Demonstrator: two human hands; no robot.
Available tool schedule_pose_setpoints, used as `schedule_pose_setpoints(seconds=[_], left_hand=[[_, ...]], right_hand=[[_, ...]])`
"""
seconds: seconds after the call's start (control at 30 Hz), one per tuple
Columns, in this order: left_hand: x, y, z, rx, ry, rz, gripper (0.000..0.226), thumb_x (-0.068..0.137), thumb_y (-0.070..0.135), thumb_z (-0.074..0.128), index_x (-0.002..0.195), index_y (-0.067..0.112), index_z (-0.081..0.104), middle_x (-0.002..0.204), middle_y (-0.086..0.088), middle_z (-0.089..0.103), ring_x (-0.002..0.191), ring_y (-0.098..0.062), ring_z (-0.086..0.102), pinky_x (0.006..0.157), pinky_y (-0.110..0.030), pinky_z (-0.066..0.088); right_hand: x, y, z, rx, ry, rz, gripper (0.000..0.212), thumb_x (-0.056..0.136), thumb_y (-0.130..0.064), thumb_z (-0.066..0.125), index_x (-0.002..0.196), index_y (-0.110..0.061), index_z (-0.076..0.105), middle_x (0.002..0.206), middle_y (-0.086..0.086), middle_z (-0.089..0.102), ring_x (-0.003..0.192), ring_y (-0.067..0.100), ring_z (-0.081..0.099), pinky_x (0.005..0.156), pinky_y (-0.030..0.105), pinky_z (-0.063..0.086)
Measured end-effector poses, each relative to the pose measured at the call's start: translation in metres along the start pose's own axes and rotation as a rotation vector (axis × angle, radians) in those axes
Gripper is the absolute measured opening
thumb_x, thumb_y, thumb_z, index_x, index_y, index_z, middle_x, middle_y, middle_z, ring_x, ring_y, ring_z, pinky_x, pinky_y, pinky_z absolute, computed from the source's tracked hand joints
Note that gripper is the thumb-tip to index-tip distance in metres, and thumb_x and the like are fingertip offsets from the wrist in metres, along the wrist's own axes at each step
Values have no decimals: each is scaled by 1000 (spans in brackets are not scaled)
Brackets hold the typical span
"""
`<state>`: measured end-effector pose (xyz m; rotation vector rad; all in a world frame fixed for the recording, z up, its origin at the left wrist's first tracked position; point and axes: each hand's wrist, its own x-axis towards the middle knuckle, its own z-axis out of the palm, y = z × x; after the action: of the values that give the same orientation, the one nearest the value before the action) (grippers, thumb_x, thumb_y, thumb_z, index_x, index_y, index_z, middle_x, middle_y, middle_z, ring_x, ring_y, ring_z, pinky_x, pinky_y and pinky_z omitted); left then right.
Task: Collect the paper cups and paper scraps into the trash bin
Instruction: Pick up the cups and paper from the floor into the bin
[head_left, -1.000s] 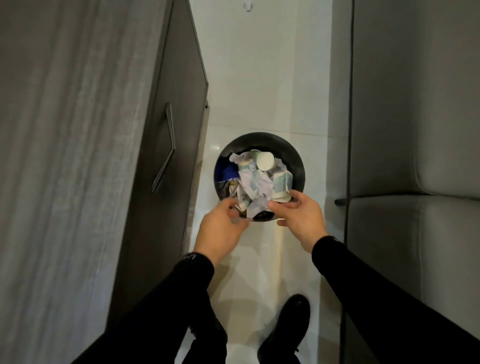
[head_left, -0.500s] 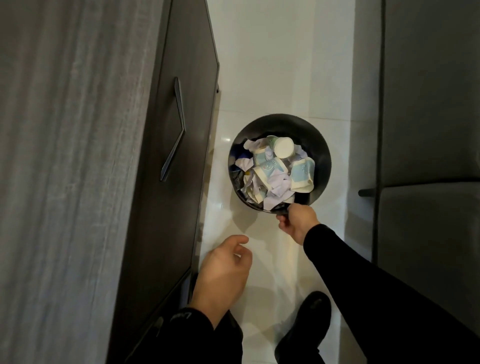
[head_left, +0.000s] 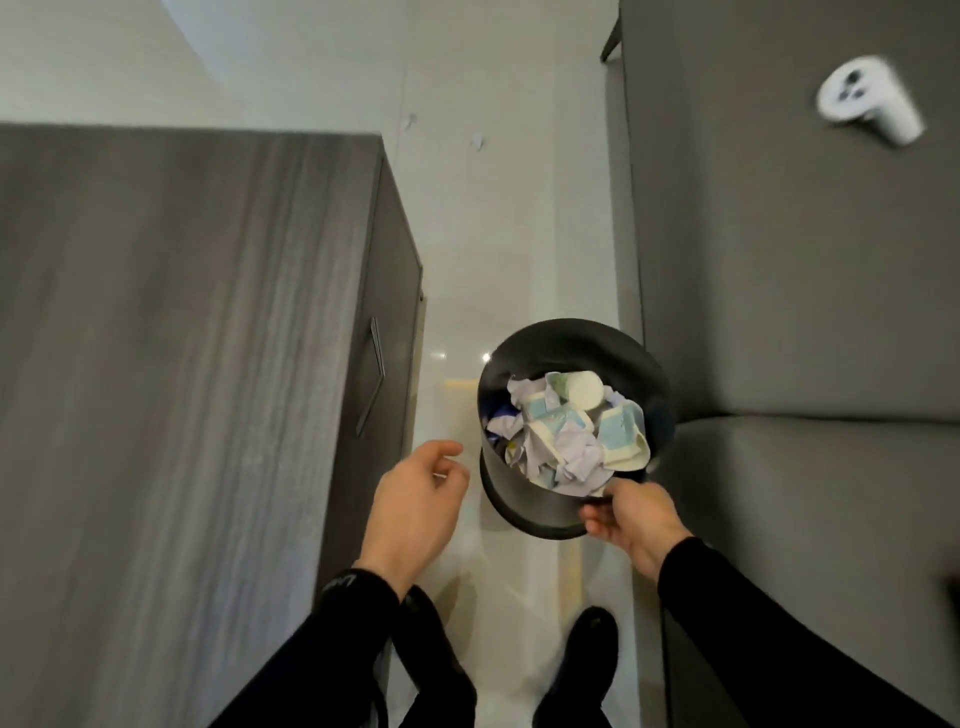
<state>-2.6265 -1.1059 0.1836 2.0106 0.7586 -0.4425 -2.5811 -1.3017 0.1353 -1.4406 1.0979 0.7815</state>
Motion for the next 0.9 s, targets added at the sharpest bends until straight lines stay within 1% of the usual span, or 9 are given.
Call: schedule_pose_setpoints(seconds=[0.13, 0.23, 0.3, 0.33, 0.53, 0.63, 0.7, 0.83, 0.9], left_hand=[[-29, 74, -46, -46, 65, 97, 21, 87, 22, 55, 106, 22, 63, 85, 4, 69, 84, -15, 65, 80, -30, 50], [-58, 127, -80, -101, 99, 175, 19, 86, 16, 56, 104, 16, 65, 77, 2, 68, 75, -15, 64, 69, -24, 49], [-81, 167, -105, -134, 118, 231, 16, 87, 13, 57, 100, 15, 64, 73, 2, 66, 66, -10, 61, 60, -19, 45], [-93, 187, -118, -153, 124, 258, 15, 87, 13, 57, 100, 15, 64, 72, 2, 65, 64, -9, 60, 59, -20, 44], [-166, 300, -197, -266, 211, 443, 12, 87, 12, 57, 96, 16, 64, 83, -3, 68, 71, -14, 64, 68, -26, 45], [-202, 344, -226, -226, 271, 524, 14, 87, 12, 57, 98, 13, 65, 86, -5, 70, 76, -18, 65, 70, -30, 50], [-222, 368, -239, -206, 312, 554, 14, 87, 12, 56, 97, 13, 65, 86, -4, 69, 77, -18, 65, 74, -34, 50], [-249, 405, -256, -253, 345, 593, 13, 87, 11, 55, 95, 13, 65, 85, -3, 68, 74, -16, 62, 66, -26, 48], [-255, 413, -261, -269, 351, 611, 12, 87, 11, 56, 93, 15, 65, 85, -4, 68, 75, -16, 62, 65, -26, 48]], right_hand=[[-85, -61, -34, -22, -22, -143, 26, 92, 1, 40, 111, 8, 56, 65, 15, 57, 25, 7, 52, 30, 18, 46], [-151, -108, -58, -67, -39, -251, 26, 92, -1, 42, 112, 9, 56, 62, 14, 57, 25, 8, 51, 31, 19, 46], [-195, -140, -71, -86, -53, -317, 28, 92, -1, 40, 114, 7, 55, 62, 13, 57, 25, 8, 51, 31, 19, 46], [-218, -155, -77, -93, -56, -348, 30, 93, -1, 38, 117, 6, 54, 63, 13, 57, 24, 8, 50, 30, 18, 46], [-338, -231, -122, -69, -121, -514, 37, 94, -1, 32, 127, 3, 46, 66, 12, 57, 27, 9, 53, 32, 18, 47], [-382, -259, -143, -20, -154, -576, 35, 94, -2, 32, 127, 0, 43, 64, 13, 56, 27, 10, 54, 32, 19, 47], [-409, -276, -154, 4, -183, -625, 36, 94, -2, 31, 128, 0, 42, 66, 14, 55, 25, 10, 54, 31, 19, 47], [-445, -305, -172, 13, -200, -687, 40, 95, -3, 31, 135, 1, 37, 70, 15, 54, 24, 10, 54, 29, 19, 46], [-455, -318, -177, 13, -210, -711, 42, 95, -3, 30, 136, 0, 36, 71, 15, 53, 24, 11, 54, 28, 18, 45]])
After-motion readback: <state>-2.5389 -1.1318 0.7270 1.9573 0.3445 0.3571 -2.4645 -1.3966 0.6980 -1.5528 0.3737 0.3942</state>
